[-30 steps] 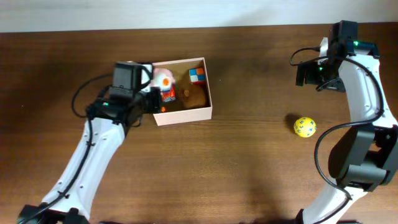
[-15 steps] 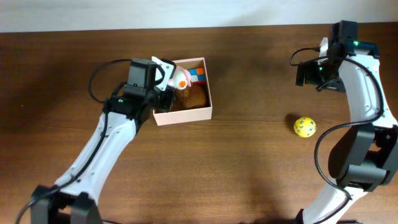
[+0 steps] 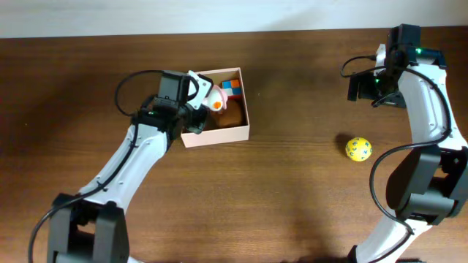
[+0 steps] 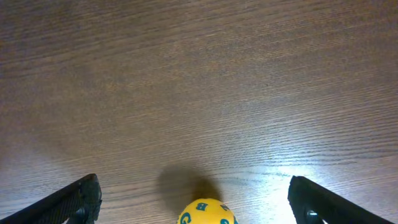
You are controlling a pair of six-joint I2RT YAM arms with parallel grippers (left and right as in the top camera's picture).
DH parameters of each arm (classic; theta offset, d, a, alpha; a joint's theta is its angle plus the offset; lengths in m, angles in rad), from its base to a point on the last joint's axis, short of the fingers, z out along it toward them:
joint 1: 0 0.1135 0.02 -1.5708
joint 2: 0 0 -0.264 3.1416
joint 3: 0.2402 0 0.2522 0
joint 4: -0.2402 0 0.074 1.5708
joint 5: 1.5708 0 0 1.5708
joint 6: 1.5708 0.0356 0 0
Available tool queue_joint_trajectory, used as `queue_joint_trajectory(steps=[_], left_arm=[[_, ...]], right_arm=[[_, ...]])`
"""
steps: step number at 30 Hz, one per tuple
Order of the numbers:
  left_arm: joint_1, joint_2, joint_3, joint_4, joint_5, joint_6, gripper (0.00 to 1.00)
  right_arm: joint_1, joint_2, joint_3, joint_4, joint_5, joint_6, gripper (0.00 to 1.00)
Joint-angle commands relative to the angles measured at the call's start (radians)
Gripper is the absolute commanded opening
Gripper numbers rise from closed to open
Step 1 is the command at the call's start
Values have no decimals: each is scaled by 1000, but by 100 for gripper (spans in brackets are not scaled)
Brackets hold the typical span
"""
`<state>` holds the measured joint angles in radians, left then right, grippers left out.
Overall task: Pack container
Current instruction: 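Lift the duck and lower it into the box front, then open the left gripper and retract it to the left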
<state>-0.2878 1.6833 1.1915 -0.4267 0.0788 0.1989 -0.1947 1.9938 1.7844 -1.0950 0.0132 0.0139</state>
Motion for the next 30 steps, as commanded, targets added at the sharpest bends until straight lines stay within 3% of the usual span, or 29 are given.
queue_joint_trajectory(steps=[1,4,9,11,27,30], left_arm=[[0,6,25,3,3,28,8],[0,6,25,3,3,28,15],[0,6,25,-16,3,35,46],[0,6,25,-29,-10,39,51],[0,-6,80,-56,-60,38,61],[1,-25,161,-56,-95,-43,61]], right_arm=[[5,-22,19,0,-5,-7,99],[5,-22,19,0,-5,-6,99],[5,-22,19,0,-5,-6,99],[5,-22,19,0,-5,-6,99],[5,-22,19,0,-5,-6,99],[5,-22,19,0,-5,-6,99]])
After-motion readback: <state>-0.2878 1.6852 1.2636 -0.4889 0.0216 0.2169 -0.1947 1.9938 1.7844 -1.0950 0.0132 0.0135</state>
